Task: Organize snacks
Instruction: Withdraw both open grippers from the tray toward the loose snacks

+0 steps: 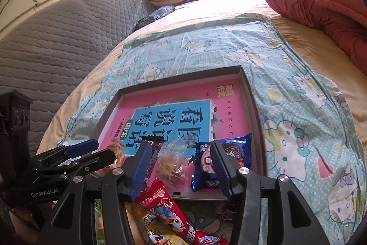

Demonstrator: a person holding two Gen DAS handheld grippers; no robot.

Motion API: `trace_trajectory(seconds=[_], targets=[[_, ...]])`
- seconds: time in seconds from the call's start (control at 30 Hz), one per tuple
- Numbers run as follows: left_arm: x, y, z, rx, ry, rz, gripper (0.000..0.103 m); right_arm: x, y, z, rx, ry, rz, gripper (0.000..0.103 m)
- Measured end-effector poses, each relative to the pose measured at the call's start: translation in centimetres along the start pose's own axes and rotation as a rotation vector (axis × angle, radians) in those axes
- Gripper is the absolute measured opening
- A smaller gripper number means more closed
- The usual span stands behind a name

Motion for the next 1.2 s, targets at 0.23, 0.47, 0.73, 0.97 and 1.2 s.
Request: trace_trajectory(seconds=[0.23, 0.47, 0.73, 0.97, 1.2], targets=[[-0.1, 0.7, 0.5, 0.024, -0.006, -0.002, 0.072, 0.3, -0.7, 1.6, -0.002, -0.046, -0.010, 0.054], [-0.4, 1.4, 1.7, 0.039, -0.025, -0.007, 0.073, 0.3, -0.8, 2.7, -0.004, -0.073, -0.003, 0.054], [-0.7, 2.4, 2.9, 0.053, -0.046, 0.001, 0.073, -0.1, -0.8, 3.5, -0.008, -0.079, 0.005, 0.054], [-1.1, 2.3, 3.8, 0.050, -0.061, -0.006, 0.073, -0.4, -0.9, 4.1, -0.016, -0.084, 0.004, 0.054], [-1.8, 1.5, 4.2, 0.035, -0.062, -0.014, 0.073, -0.8, -1.1, 4.8, -0.020, -0.085, 0.004, 0.054]])
Point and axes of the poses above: each gripper's, at about its wrist camera, not at the fingertips, and z roughly against the way its jaws point, y to its left, x to its top, the point moved 2 cm from there along -z, roughly the way its jaws point, and after that the axes turned 3 degrees about z, right-handed, at the moved point
